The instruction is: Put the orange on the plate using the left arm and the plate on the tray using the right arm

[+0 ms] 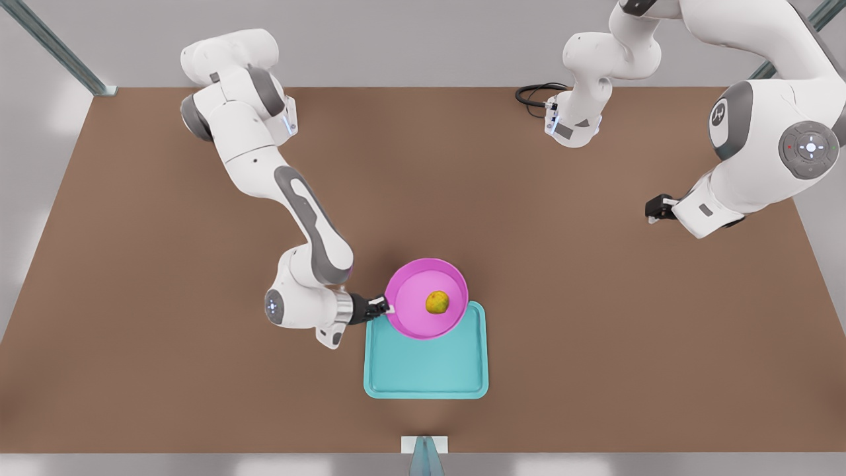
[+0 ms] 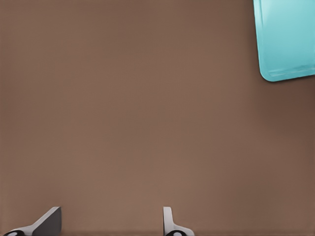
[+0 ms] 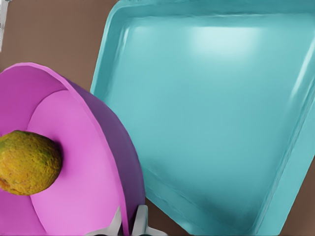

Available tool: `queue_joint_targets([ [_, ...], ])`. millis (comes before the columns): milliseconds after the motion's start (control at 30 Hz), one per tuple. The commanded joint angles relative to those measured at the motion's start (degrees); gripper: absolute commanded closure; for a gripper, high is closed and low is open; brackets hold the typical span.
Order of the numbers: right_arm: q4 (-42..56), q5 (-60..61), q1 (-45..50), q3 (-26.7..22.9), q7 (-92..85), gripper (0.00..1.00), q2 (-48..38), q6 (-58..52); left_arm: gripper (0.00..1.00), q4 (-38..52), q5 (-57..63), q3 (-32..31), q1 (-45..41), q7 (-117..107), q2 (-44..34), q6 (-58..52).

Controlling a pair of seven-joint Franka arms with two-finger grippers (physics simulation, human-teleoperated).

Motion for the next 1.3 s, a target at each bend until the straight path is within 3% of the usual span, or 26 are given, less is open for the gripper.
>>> queue_joint_targets([
  [0, 3.54, -0.14, -0.19, -0.06, 3.95, 0.79, 2.37, -0.17, 0.0, 0.03, 0.03, 0.01, 0.06, 0.49, -0.08, -0.4],
  [100, 10.48, -0.06, -0.89, -0.58, 6.32, 0.79, 7.21, 1.23, 0.0, 0.03, 0.03, 0.01, -0.03, 0.49, -0.08, -0.4],
  [533, 12.68, 3.81, -1.77, 0.12, 6.32, 0.79, 11.69, 14.95, 0.0, 0.03, 0.03, 0.01, -0.03, 0.49, 0.01, -0.4],
  [567, 12.68, 3.81, -1.77, 0.12, 5.97, 0.0, 11.69, 14.95, 0.0, 0.03, -0.06, 0.01, -0.03, 0.49, 0.01, -0.4],
  [767, 11.89, 3.64, -1.42, 0.21, 5.8, 0.0, 9.59, 12.84, 0.0, 0.03, 0.03, 0.01, -0.03, 0.49, -0.08, -0.57],
  [833, 11.8, -4.53, -2.12, -1.72, 5.88, 0.0, 3.7, -1.91, 0.0, 0.03, 0.03, 0.01, 0.06, 0.49, -0.08, -0.57],
  [967, 12.07, -41.53, -4.06, -4.45, 5.71, 0.0, -10.63, -41.64, 0.0, 0.03, -0.06, 0.01, -0.03, 0.4, 0.01, -0.48],
  [1000, 11.71, -45.23, -4.49, -5.5, 5.36, 0.0, -14.93, -48.33, 0.0, 0.03, 0.03, -0.07, -0.03, 0.4, 0.01, -0.48],
  [1100, -7.62, -48.66, -6.78, -6.03, 6.06, 0.0, -39.89, -44.82, 0.0, 0.03, -0.06, -0.07, -0.03, 0.49, 0.01, -0.4],
  [1267, -13.25, -48.75, -6.25, -7.53, 6.15, 0.0, -45.61, -43.59, 0.0, 0.03, -0.06, 0.01, 0.06, 0.4, 0.01, -0.4],
])
